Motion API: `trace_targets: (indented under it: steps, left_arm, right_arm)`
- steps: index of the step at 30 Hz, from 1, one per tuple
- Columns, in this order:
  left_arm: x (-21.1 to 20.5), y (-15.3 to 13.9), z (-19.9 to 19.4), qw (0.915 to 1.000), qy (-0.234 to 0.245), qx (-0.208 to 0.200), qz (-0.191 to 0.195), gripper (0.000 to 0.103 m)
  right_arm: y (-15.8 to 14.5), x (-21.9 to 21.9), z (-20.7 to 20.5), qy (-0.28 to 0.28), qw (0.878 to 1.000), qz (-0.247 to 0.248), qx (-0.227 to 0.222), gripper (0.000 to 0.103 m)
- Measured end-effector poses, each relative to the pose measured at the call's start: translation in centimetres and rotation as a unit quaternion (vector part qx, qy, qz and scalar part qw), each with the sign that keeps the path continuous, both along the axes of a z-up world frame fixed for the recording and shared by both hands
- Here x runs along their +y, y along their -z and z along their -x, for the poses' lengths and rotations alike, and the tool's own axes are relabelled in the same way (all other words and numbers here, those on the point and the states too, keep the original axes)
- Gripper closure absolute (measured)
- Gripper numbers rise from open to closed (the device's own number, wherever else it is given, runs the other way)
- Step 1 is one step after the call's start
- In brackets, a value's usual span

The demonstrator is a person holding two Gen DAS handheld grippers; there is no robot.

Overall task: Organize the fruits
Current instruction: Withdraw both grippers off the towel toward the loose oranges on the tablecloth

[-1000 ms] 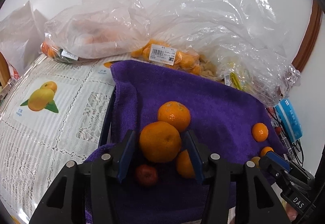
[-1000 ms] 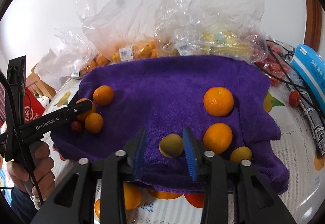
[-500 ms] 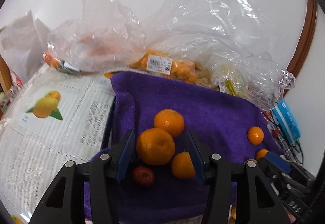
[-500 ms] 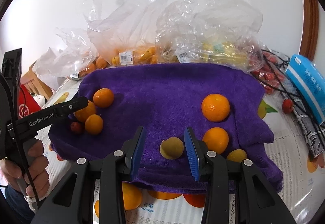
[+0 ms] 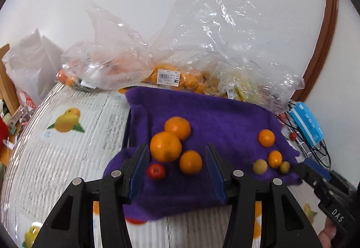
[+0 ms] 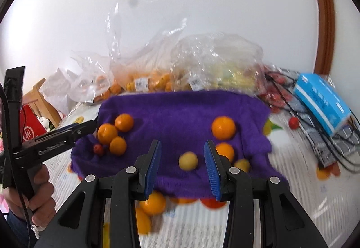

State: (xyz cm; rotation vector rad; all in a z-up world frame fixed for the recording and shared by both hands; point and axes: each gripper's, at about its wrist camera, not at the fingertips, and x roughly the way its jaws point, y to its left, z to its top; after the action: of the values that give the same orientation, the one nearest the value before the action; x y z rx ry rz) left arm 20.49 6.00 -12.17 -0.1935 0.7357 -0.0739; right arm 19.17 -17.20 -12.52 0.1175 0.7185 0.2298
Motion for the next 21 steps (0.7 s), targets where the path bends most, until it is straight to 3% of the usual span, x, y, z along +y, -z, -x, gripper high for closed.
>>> trace_targets:
  steps: [5,12,21]
  left_arm:
    - [1.1,0.4,2.1,0.9992,0.015,0.03,0.02,0.053]
    - [2.0,1.0,5.6,0.999,0.024,0.032,0.021,0.053]
    - [4.6,2.7,7.8,0.9986,0.003,0.051,0.008,0.05]
  right_arm:
    - [0.8,-0.5,2.9,-0.003,1.0,-0.02,0.024,0.063]
    - [1.3,1.2,7.0,-0.011,1.0,0.001,0.016,0.063]
    - [2.6,3.7,7.8,-0.031,0.999,0.022,0.023,0.063]
